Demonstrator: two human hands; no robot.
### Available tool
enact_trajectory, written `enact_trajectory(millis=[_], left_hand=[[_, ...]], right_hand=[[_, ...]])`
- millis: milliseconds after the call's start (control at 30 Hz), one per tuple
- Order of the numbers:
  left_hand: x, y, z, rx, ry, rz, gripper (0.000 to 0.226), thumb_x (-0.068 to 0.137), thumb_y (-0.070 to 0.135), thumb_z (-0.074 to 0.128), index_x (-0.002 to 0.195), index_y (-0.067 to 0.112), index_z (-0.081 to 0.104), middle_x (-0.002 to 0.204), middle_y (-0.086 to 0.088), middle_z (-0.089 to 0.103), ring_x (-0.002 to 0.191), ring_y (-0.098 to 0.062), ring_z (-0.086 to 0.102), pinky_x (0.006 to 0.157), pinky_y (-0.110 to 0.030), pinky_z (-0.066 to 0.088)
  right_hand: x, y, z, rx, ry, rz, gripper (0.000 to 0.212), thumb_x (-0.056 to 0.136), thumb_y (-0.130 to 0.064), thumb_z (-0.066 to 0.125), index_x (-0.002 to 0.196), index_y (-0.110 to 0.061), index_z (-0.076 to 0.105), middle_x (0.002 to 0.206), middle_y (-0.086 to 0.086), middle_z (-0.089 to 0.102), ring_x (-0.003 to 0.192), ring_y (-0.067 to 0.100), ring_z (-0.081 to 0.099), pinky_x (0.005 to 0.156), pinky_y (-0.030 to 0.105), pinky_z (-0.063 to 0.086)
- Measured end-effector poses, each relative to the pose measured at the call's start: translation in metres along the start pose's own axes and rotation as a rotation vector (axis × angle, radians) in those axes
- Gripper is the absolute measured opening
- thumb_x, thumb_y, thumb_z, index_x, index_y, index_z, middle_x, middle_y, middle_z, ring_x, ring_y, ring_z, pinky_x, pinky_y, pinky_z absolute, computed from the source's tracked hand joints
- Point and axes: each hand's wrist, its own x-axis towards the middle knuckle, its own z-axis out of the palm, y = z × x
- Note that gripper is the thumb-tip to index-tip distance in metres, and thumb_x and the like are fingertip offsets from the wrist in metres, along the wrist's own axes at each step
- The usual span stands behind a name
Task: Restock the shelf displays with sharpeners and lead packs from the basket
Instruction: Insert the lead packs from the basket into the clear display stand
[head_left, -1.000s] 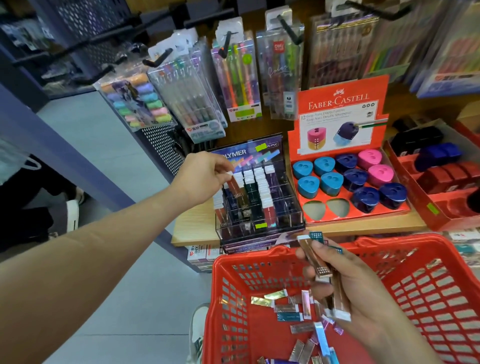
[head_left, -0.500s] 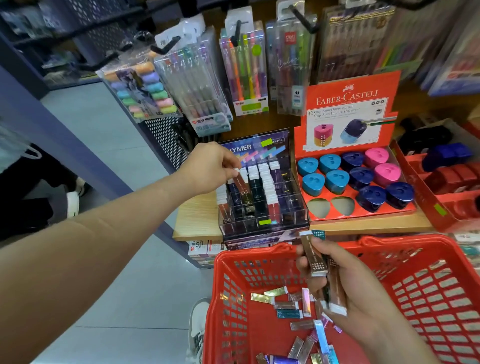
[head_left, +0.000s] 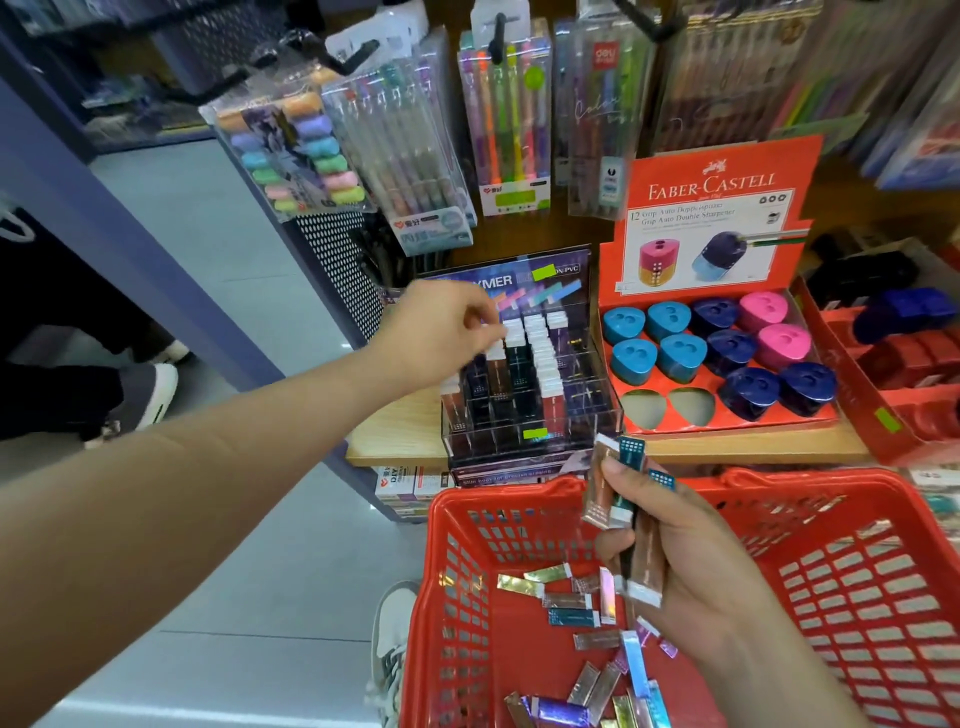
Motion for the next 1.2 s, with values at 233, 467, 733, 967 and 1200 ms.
enact_trajectory(millis=[233,467,733,967,1200], left_hand=[[-0.026,0.036,-0.033,-0.661,-0.64,-0.229,0.025,0.092,0.026,0.06,0.101,0.004,0.07,0.082,-0.01,0.071,0.067,-0.012,0.064,0.061,-0.019,0.054],[-0.046,0.039,-0.018,-0.792,-0.748,-0.201,0.015,0.087,0.012,0.066,0.098,0.004,0.07,0.077,-0.006,0.071,0.064,-0.008,0.066,0.061,-0.018,0.055],[-0.009,-0.02,-0.007,-0.101,0.005,-0.137,0.005,0.084,0.021,0.072,0.087,0.017,0.073,0.082,0.007,0.069,0.076,-0.007,0.061,0.079,-0.024,0.051],[0.009,-0.014,0.023,0.098,-0.029,0.051,0.028,0.076,0.041,0.077,0.095,0.021,0.069,0.087,0.005,0.064,0.082,-0.015,0.059,0.077,-0.033,0.051],[0.013,-0.012,0.019,0.072,-0.035,0.075,0.014,0.085,0.029,0.07,0.091,0.017,0.071,0.089,0.002,0.069,0.08,-0.013,0.059,0.075,-0.025,0.045]], right_hand=[[-0.004,-0.001,0.014,-0.309,-0.024,-0.152,0.044,0.062,-0.019,0.079,0.103,-0.008,0.07,0.087,0.017,0.068,0.07,0.028,0.059,0.057,0.029,0.045],[-0.007,-0.002,0.025,-0.409,-0.046,-0.227,0.038,0.065,-0.022,0.079,0.101,-0.012,0.071,0.09,0.014,0.073,0.076,0.022,0.066,0.066,0.039,0.053],[-0.006,-0.003,0.021,-0.133,-0.009,-0.013,0.019,0.078,-0.01,0.066,0.096,-0.002,0.065,0.071,0.017,0.062,0.055,0.018,0.06,0.035,0.02,0.039],[-0.006,0.0,0.014,-0.002,-0.087,0.104,0.023,0.087,-0.011,0.055,0.079,-0.001,0.074,0.073,0.015,0.066,0.056,0.016,0.062,0.036,0.019,0.045],[-0.005,0.004,0.011,0.029,-0.088,0.106,0.02,0.082,-0.009,0.057,0.098,-0.001,0.065,0.08,0.013,0.066,0.058,0.015,0.06,0.035,0.018,0.044]])
